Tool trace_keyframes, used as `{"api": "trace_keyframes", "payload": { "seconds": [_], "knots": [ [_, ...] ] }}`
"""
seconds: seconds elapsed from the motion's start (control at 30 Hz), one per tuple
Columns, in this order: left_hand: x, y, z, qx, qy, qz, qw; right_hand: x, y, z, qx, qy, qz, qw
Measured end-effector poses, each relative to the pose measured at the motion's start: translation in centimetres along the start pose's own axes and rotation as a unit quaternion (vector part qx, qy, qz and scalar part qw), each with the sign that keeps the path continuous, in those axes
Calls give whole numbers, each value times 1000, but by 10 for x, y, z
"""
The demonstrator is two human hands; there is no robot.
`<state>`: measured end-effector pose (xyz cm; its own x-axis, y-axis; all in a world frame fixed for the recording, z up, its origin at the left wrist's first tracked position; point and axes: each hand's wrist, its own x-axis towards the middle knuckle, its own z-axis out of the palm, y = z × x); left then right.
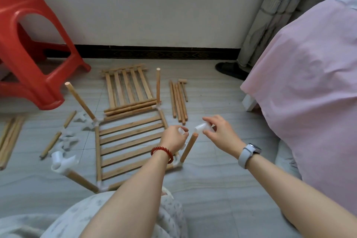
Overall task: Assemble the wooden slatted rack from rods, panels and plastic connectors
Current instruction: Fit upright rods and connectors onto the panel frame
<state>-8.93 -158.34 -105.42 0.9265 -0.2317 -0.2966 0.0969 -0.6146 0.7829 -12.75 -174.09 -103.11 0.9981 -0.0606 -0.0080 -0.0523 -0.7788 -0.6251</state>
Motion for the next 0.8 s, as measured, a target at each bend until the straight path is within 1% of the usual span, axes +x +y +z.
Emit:
{"api": "trace_keyframes", "payload": {
  "seconds": [0.1, 0.17, 0.3, 0.43, 0.47, 0.53, 0.63, 0.67, 0.7, 0.8],
  "knots": [
    [3, 4, 3, -37, 4, 20, 999, -5, 3, 3, -33, 24, -28, 999],
    [3, 5, 6, -44, -5, 27, 999, -6, 1, 9, -66, 32, -36, 997],
    [3, 4, 10, -5, -42, 40, 998, -4, -6, 14, -140, 38, -59, 988],
    [4, 1, 10, 6, -49, 60, 997, -5, -5, 14, -233, 27, -94, 968],
    [4, 1, 11, 4, -52, 62, 997, -6, -5, 15, -242, 28, -100, 965],
    [5, 2, 12, 4, -54, 66, 996, -8, -5, 17, -211, 33, -102, 972],
    [5, 2, 10, -12, -45, 67, 997, -6, -7, 18, -97, 44, -72, 992],
    [5, 2, 9, -22, -49, 64, 997, -6, -7, 17, -77, 43, -66, 994],
    [5, 2, 8, -31, -56, 59, 996, -6, -6, 17, -77, 40, -66, 994],
    [3, 3, 8, -55, -83, 44, 994, -4, -1, 14, -123, 19, -55, 991]
  ]
}}
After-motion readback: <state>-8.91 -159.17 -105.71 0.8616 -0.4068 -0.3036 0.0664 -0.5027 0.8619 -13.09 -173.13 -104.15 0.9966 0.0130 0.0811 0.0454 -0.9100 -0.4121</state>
